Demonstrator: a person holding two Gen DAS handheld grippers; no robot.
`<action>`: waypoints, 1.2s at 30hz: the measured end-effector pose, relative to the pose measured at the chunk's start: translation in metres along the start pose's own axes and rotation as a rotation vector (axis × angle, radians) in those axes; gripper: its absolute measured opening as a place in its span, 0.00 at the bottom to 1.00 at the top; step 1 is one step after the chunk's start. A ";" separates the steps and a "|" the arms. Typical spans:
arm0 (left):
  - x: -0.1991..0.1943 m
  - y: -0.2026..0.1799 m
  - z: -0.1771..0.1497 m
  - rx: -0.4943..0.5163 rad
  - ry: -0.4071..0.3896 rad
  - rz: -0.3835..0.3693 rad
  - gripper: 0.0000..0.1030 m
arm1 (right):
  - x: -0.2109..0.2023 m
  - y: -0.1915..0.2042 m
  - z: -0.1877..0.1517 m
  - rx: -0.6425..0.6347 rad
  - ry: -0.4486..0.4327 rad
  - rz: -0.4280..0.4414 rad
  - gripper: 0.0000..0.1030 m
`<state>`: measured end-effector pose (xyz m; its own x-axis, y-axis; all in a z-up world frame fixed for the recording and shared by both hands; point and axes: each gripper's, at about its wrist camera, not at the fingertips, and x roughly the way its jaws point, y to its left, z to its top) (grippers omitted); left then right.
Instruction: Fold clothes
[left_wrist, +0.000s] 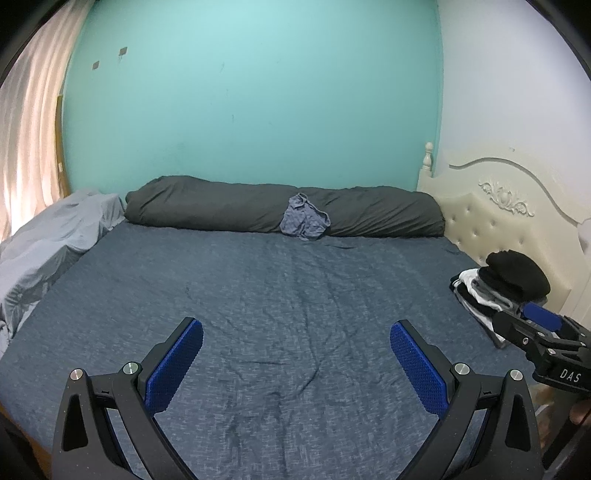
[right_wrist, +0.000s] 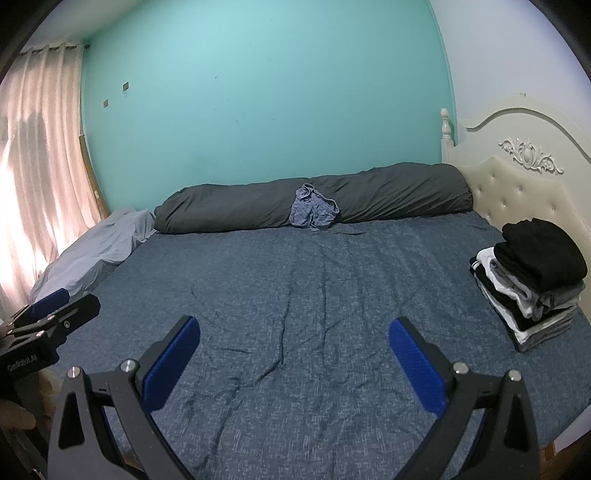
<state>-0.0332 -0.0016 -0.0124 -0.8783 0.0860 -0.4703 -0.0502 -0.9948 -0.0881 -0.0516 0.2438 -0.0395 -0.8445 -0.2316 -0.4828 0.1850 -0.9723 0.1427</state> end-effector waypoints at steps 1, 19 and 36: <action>0.005 0.000 0.000 -0.001 0.007 -0.001 1.00 | 0.003 -0.002 0.000 0.002 0.003 -0.001 1.00; 0.157 0.031 0.023 -0.009 0.048 0.051 1.00 | 0.158 -0.040 0.027 -0.003 0.055 0.053 1.00; 0.389 0.070 0.065 -0.016 0.153 0.017 1.00 | 0.388 -0.089 0.057 0.080 0.155 0.061 1.00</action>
<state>-0.4091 -0.0409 -0.1448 -0.7963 0.0774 -0.6000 -0.0274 -0.9954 -0.0921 -0.4242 0.2421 -0.1905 -0.7443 -0.2976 -0.5978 0.1874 -0.9523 0.2408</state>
